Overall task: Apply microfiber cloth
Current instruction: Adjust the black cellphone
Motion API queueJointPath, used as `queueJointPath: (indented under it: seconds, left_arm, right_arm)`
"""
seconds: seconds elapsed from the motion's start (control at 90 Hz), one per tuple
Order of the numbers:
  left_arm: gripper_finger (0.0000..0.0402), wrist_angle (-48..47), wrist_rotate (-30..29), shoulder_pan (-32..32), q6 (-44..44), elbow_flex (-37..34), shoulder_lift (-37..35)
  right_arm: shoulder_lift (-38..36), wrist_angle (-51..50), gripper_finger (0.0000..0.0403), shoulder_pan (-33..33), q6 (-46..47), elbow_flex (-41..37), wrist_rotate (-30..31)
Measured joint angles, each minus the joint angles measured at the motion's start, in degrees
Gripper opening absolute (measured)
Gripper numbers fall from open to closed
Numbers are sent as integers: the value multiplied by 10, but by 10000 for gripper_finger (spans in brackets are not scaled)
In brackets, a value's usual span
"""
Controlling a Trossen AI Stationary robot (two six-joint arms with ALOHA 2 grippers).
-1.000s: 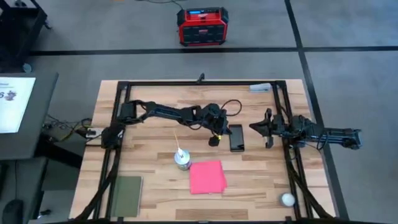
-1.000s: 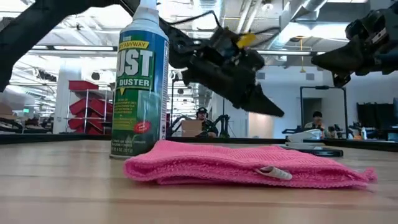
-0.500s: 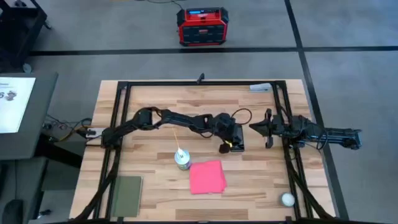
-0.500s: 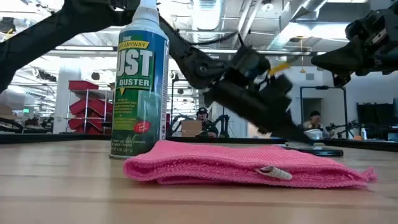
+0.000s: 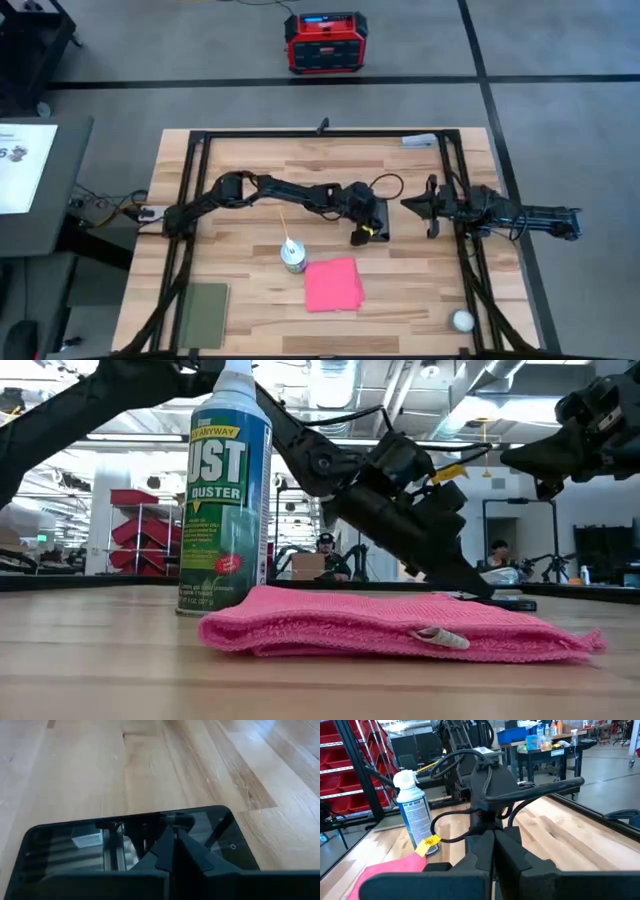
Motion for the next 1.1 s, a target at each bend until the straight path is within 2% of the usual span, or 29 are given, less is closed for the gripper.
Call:
queueJointPath:
  seconds: [0.478, 0.711, 0.911, 1.1]
  left_arm:
    - [0, -110, -29, 0, 36, -4, -49]
    - [0, -118, -36, 0, 37, -13, -52]
    - [0, -91, -39, 4, 20, -65, -81]
    - [0, -46, -62, 13, 7, -162, -145]
  right_arm:
    - [0, -6, 0, 0, 0, 0, 0]
    - [0, -6, 0, 0, 0, 0, -1]
    - [0, -7, 0, 0, 0, 0, -2]
    - [0, -7, 0, 0, 0, 0, -2]
